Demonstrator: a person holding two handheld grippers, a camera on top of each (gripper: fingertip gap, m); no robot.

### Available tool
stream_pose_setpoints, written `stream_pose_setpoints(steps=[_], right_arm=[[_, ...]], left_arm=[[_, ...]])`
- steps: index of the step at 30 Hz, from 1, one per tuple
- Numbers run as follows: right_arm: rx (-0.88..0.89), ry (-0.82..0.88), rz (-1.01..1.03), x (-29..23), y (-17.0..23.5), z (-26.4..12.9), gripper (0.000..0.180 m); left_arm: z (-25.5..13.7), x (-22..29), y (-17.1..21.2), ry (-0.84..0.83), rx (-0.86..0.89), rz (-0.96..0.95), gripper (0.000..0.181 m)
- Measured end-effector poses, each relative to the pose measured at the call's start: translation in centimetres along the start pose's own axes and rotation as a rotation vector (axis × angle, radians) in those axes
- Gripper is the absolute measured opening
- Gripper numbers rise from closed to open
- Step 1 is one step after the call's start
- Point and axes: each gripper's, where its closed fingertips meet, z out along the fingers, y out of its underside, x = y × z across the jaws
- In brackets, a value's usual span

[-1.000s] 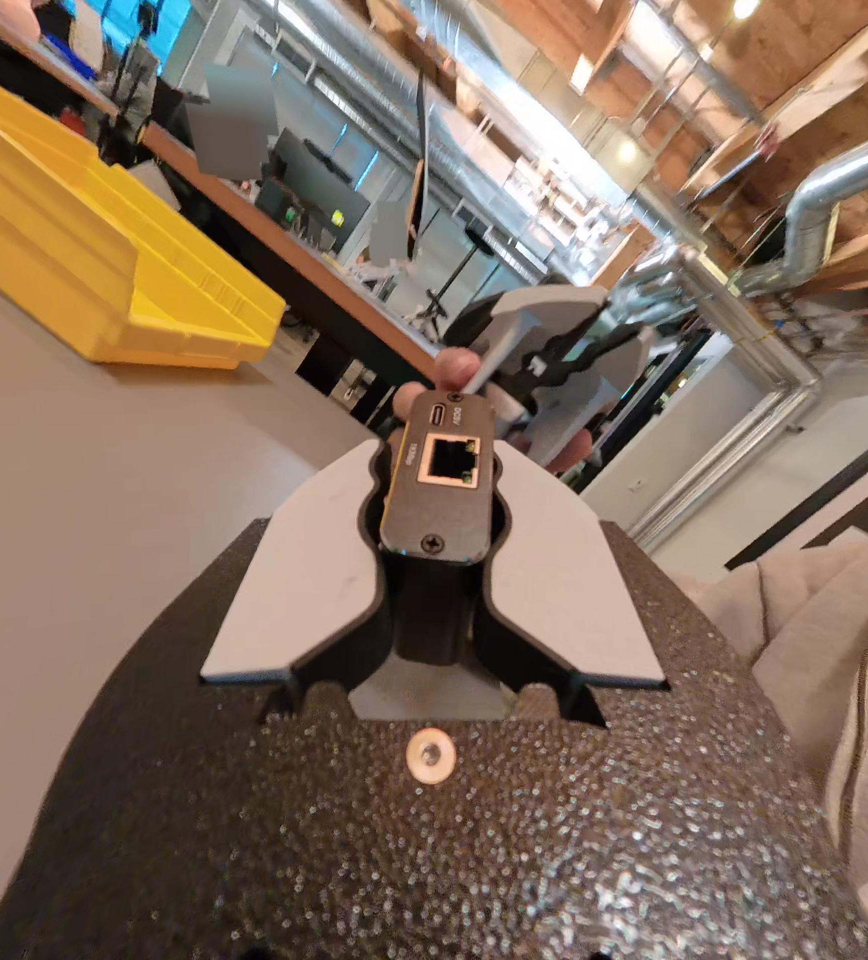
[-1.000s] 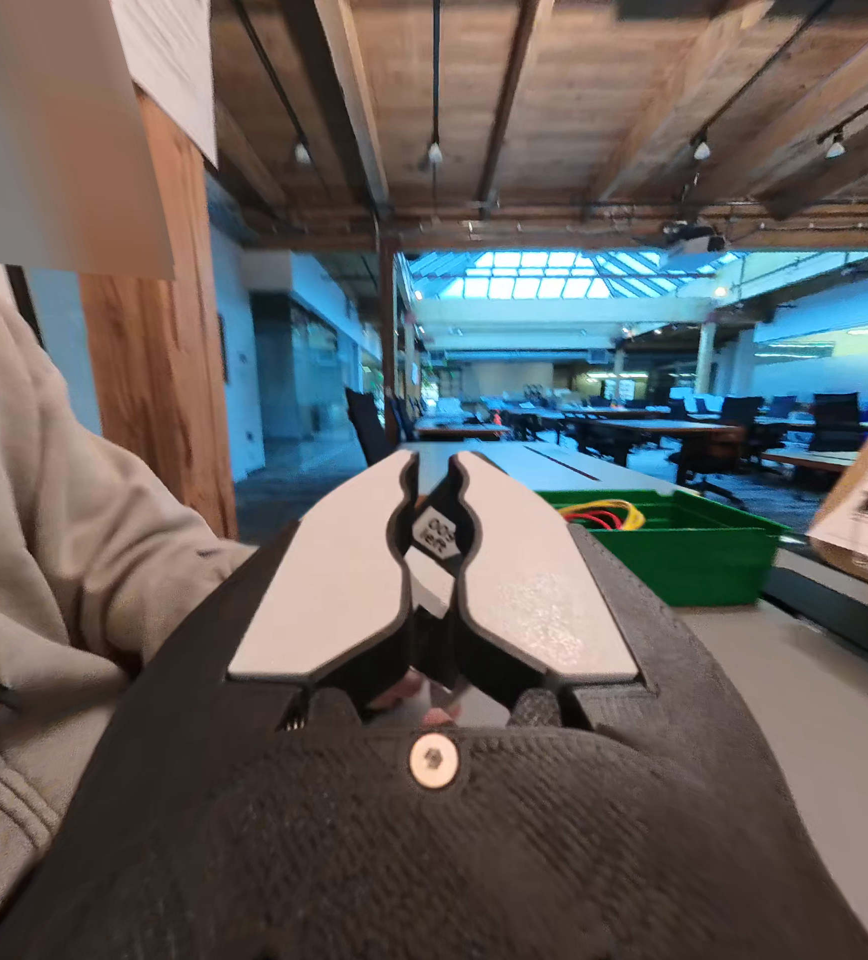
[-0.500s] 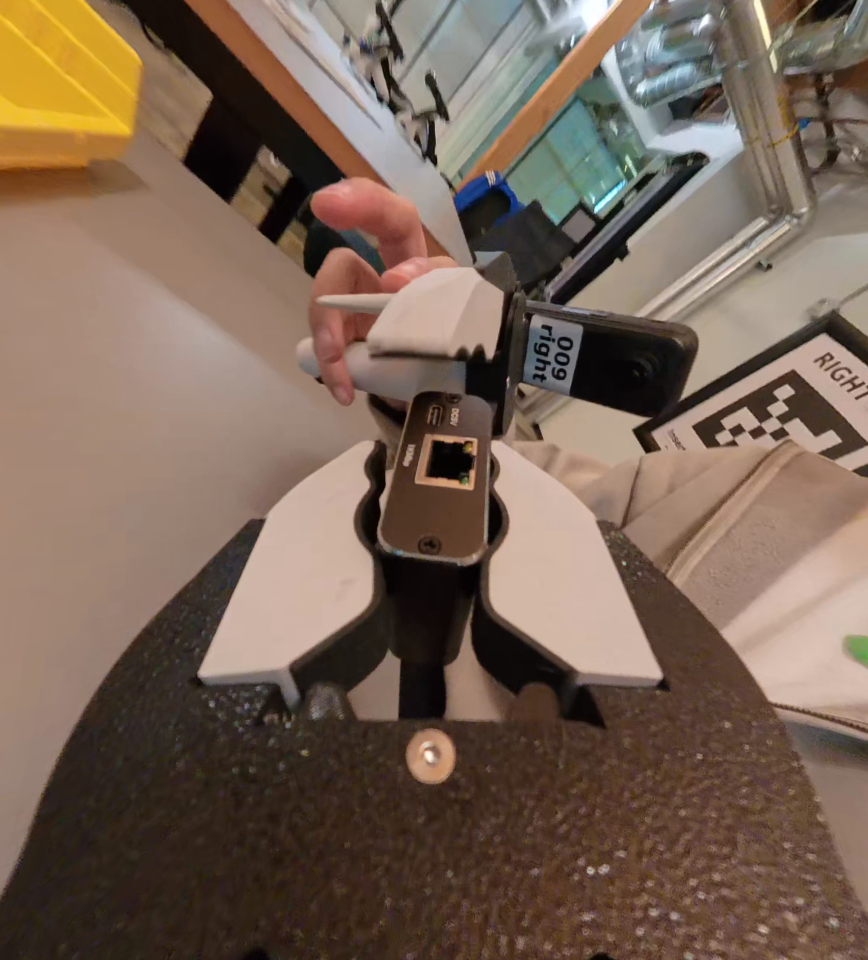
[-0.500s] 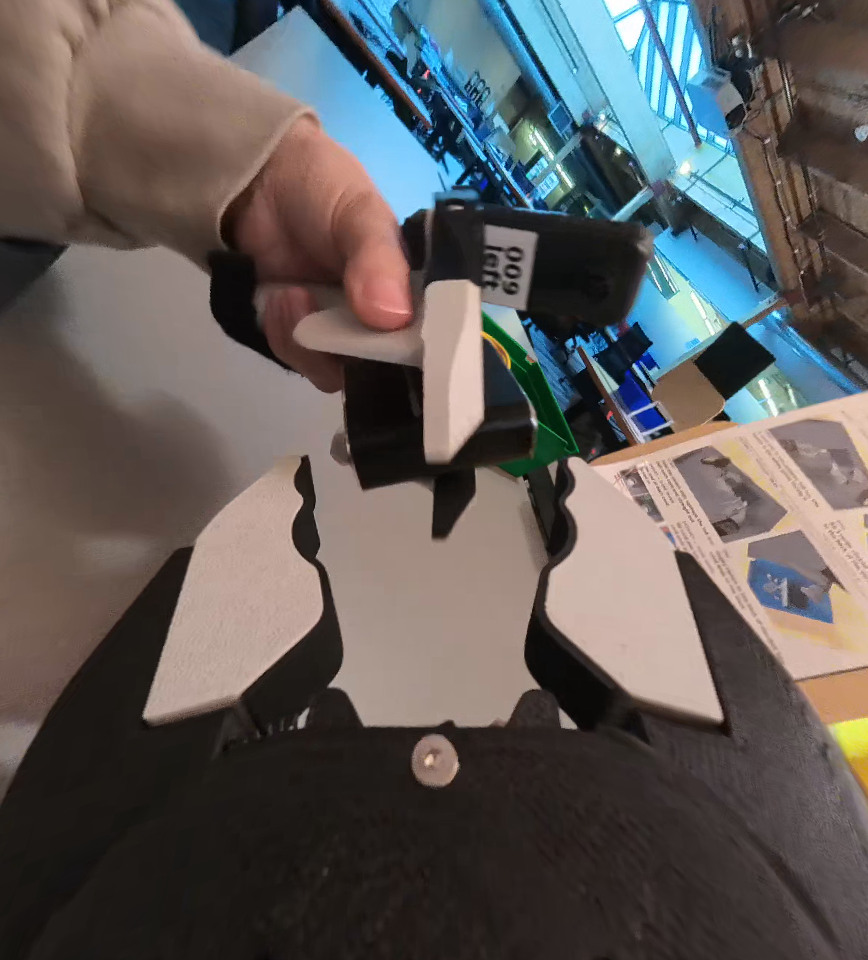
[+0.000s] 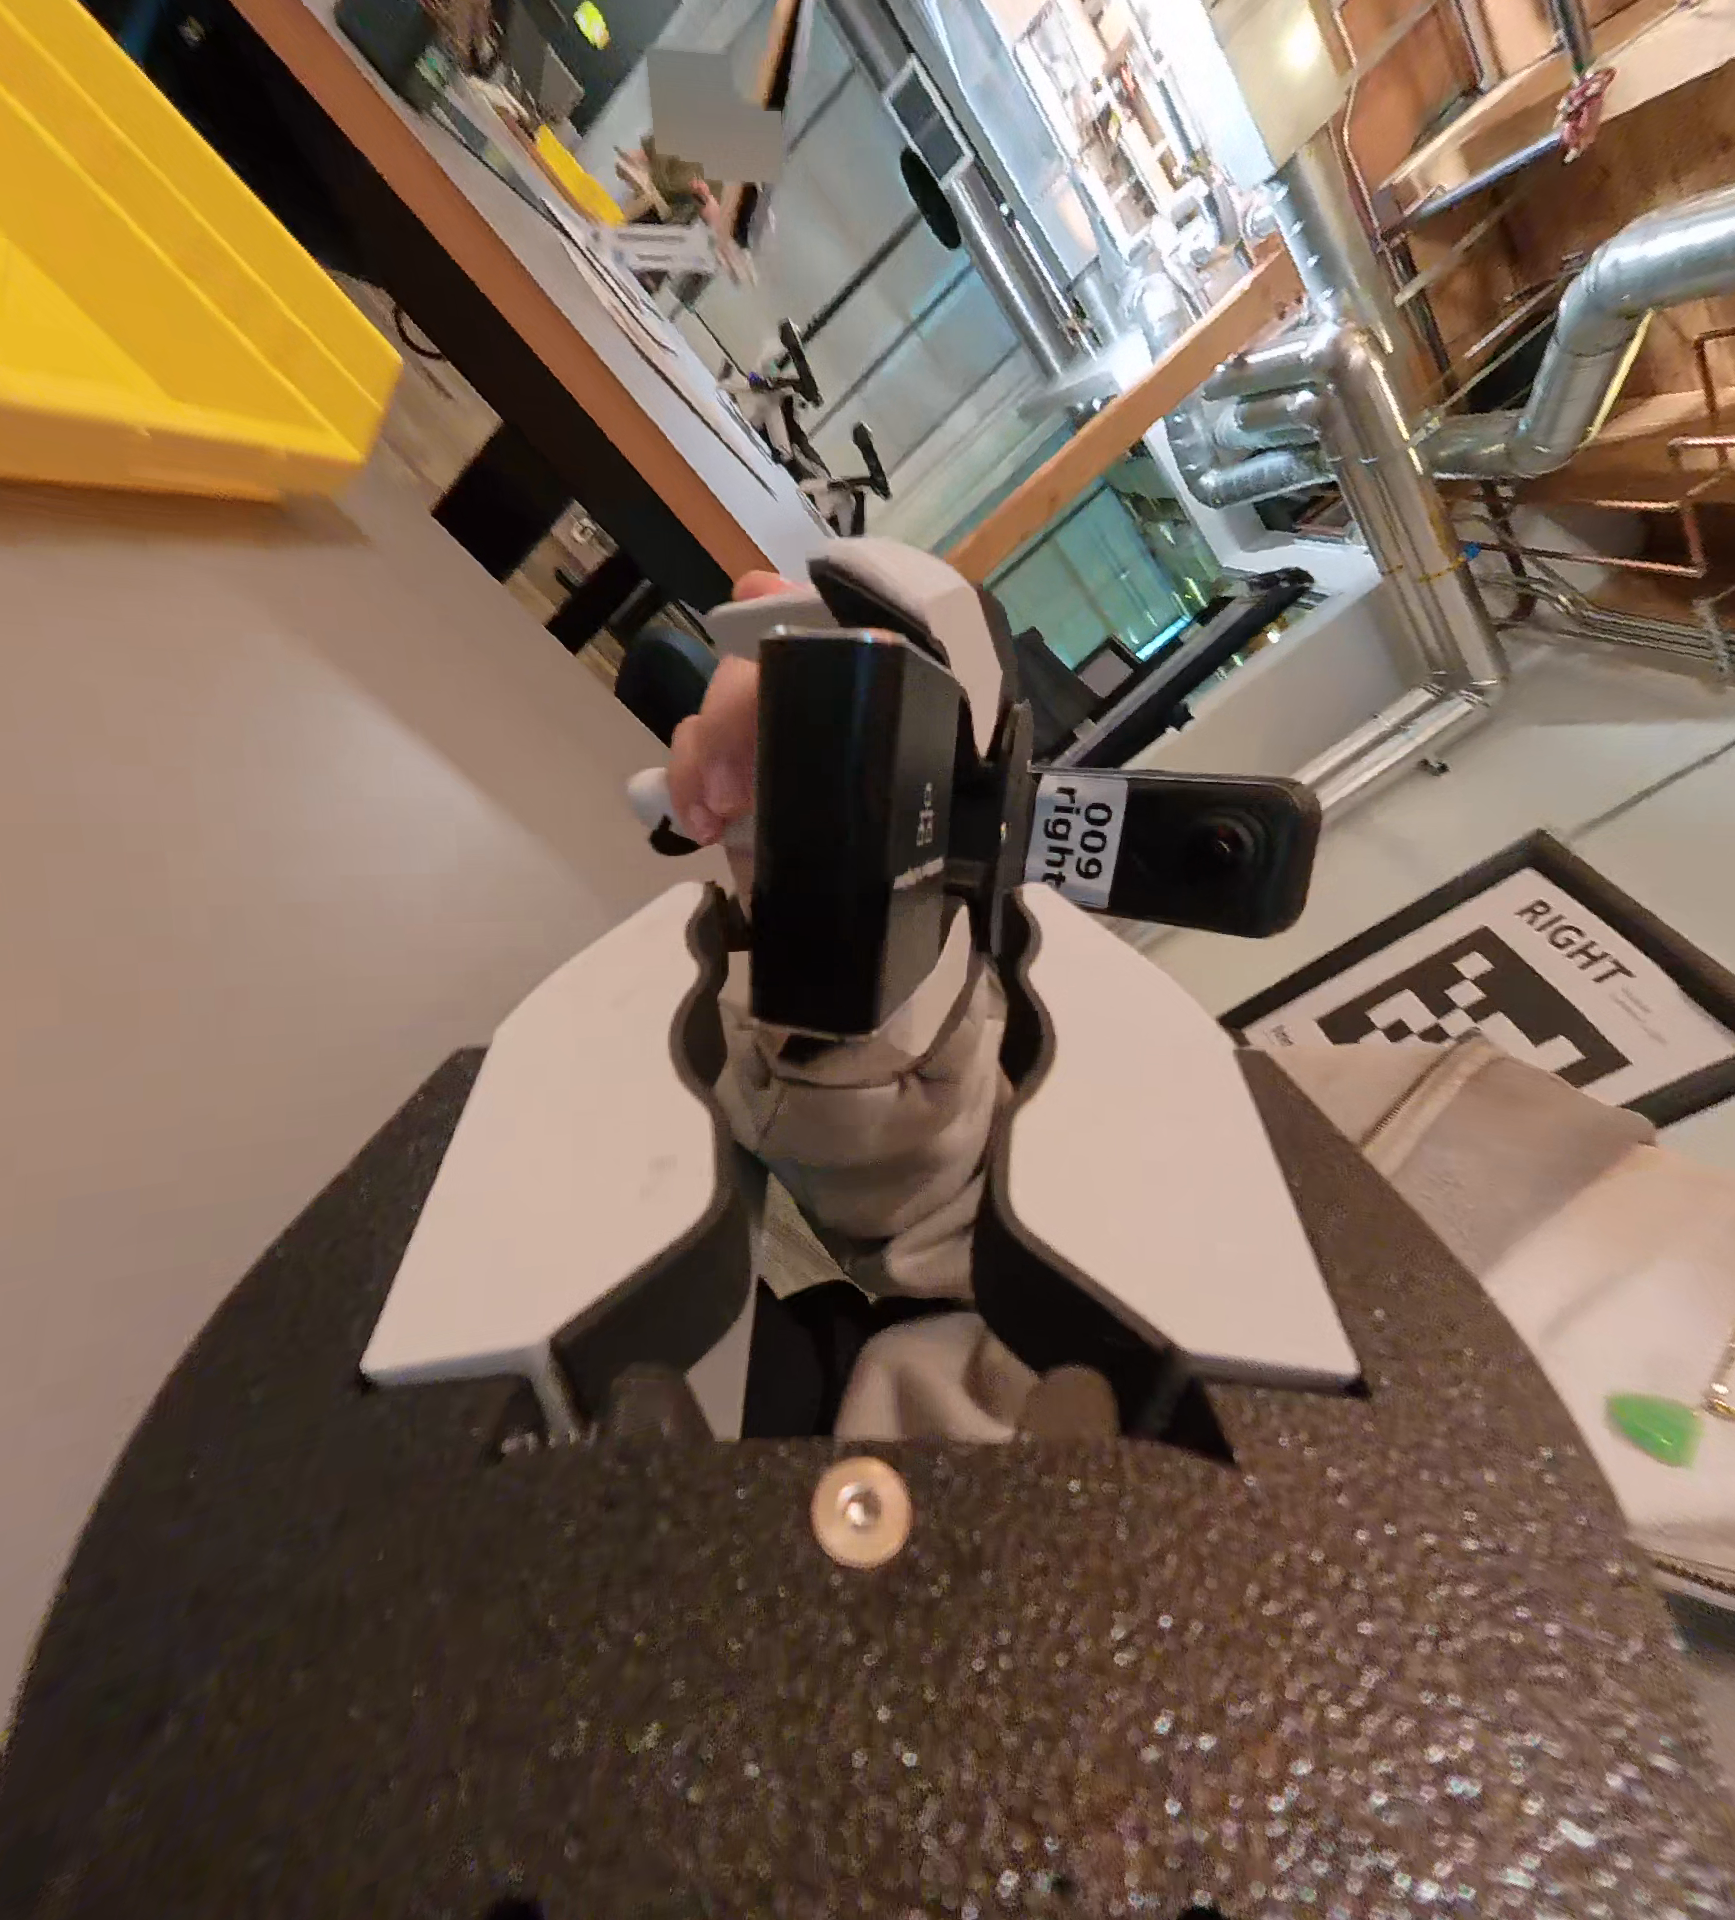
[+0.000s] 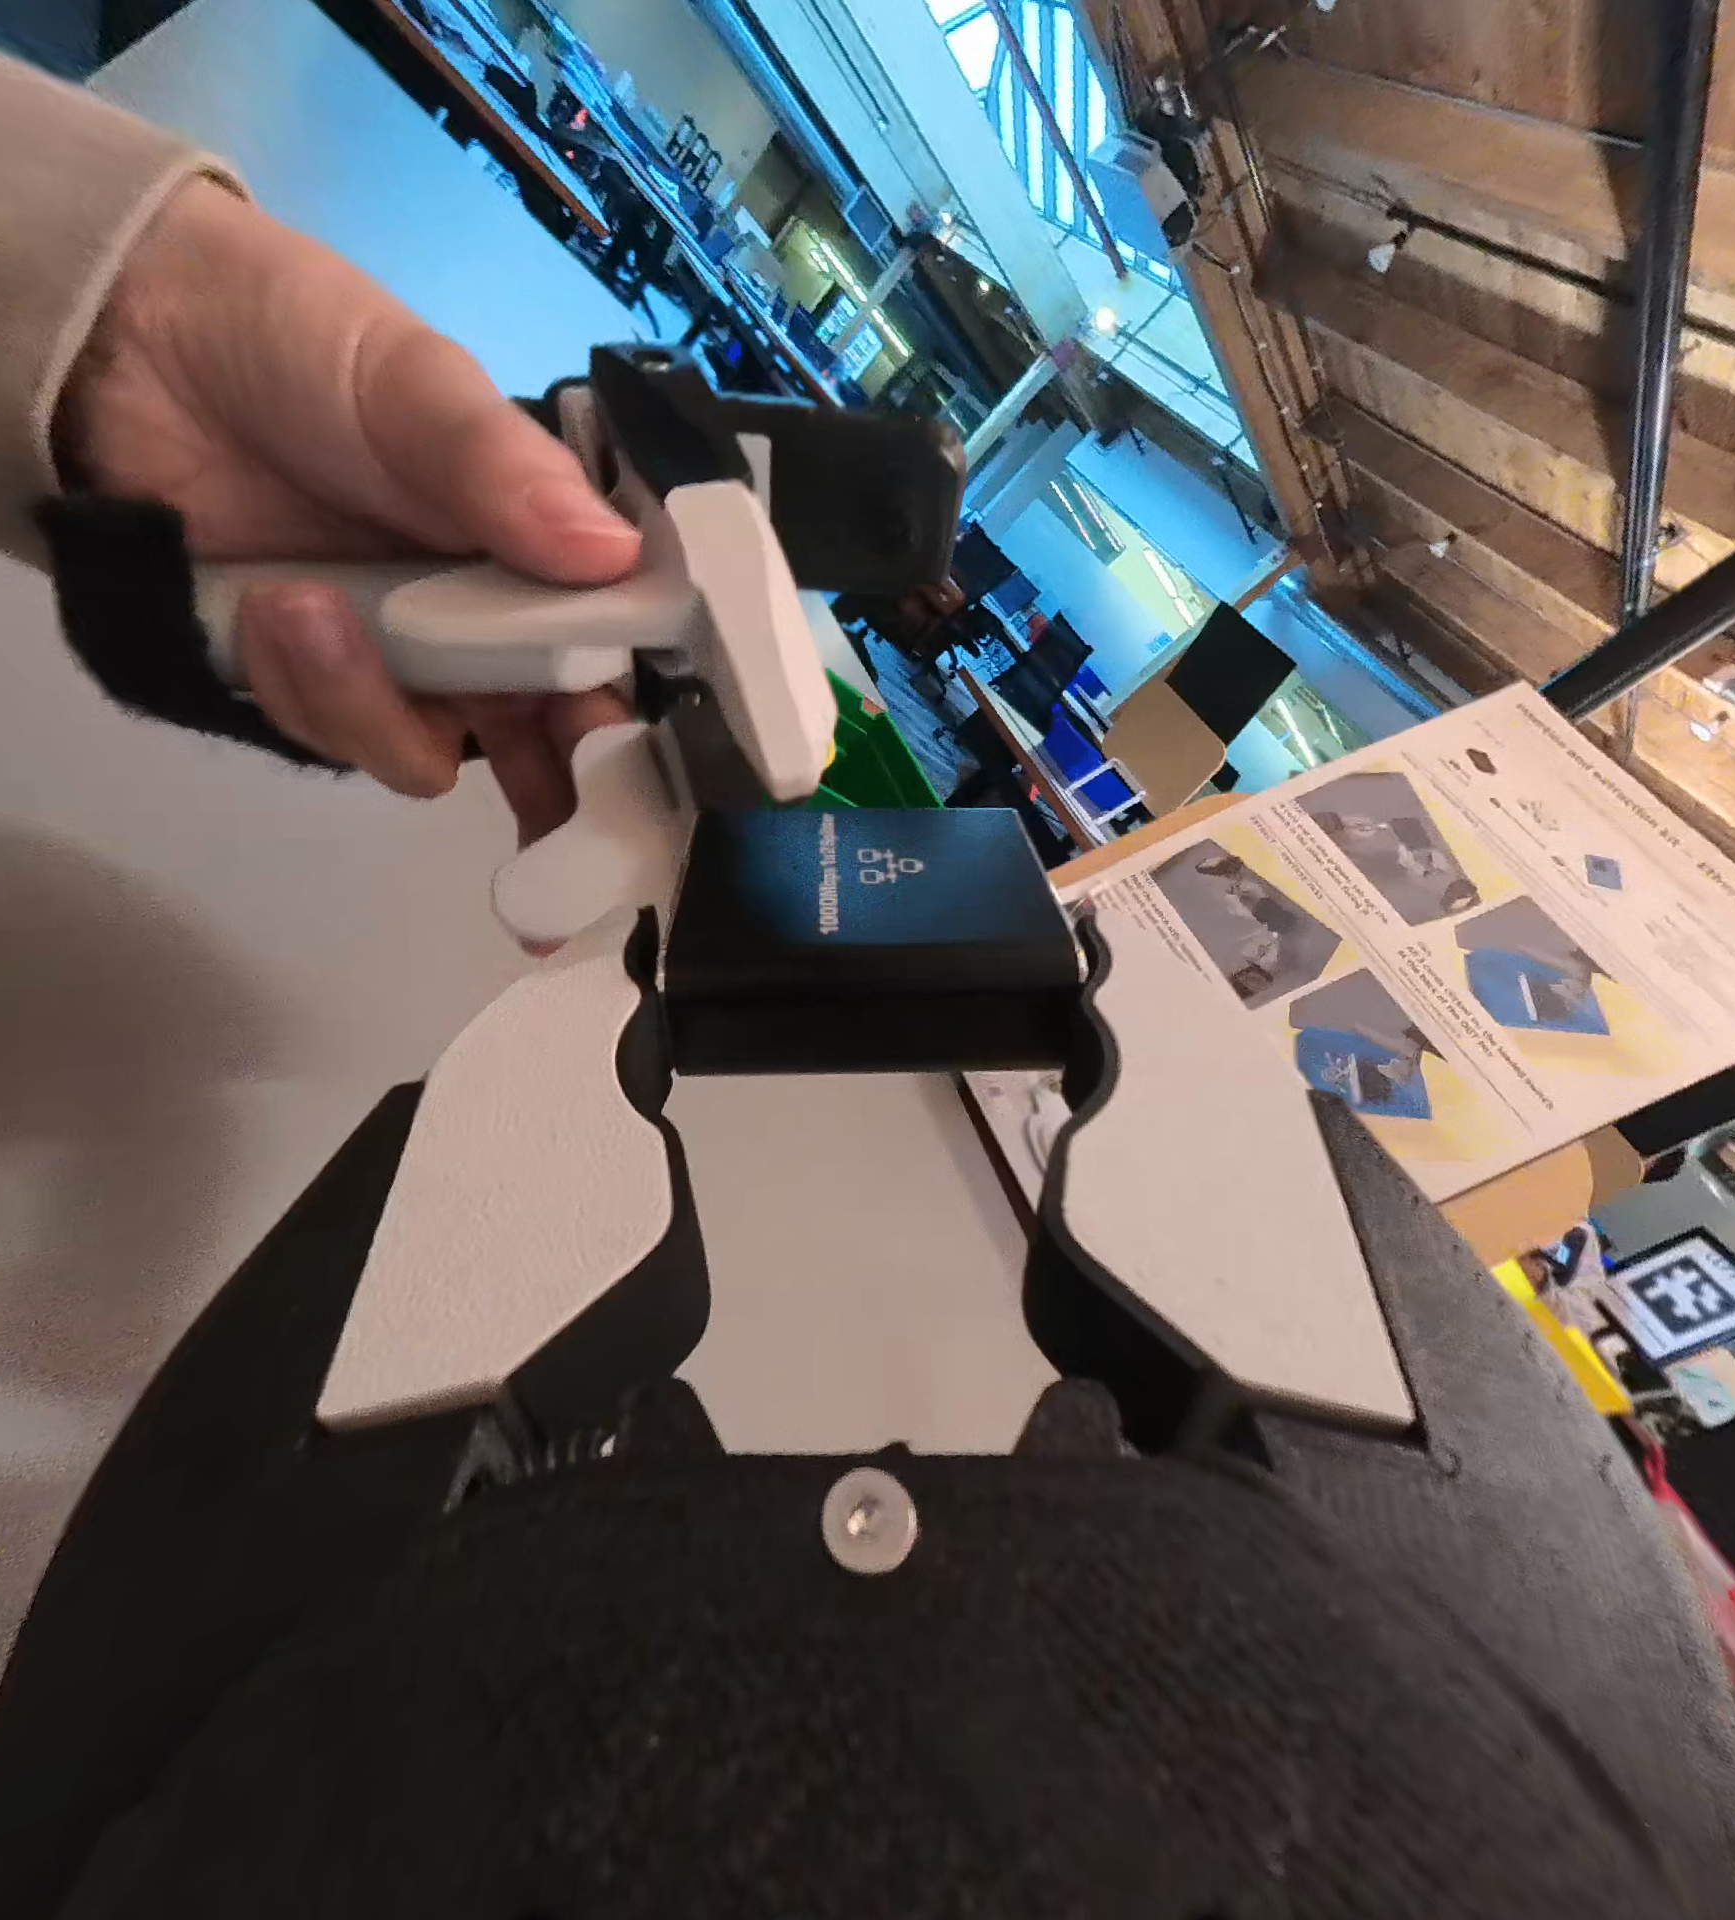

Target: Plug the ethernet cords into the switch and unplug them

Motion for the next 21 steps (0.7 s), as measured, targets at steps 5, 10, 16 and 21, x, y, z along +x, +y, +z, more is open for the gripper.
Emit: stream_pose_setpoints(steps=[5, 10, 16, 21], right_arm=[[0.033, -0.005, 0.045, -0.2, -0.8, 0.1, 0.069], [0.061, -0.167, 0.039, -2.2, -0.5, -0.5, 0.076], [0.103, -0.335, 0.118, -4.3, -1.0, -1.3, 0.101], [0.129, -0.435, 0.112, -6.8, -1.7, -0.6, 0.101]], left_arm=[[-0.1, 0.7, -0.4, 0.082, 0.064, 0.066, 0.024], [-0.3, 0.1, 1.6, 0.074, -0.217, 0.030, 0.024], [-1.4, 0.4, 4.0, 0.115, -0.583, -0.060, 0.024], [-1.0, 1.3, 6.2, 0.143, -0.800, -0.131, 0.024]])
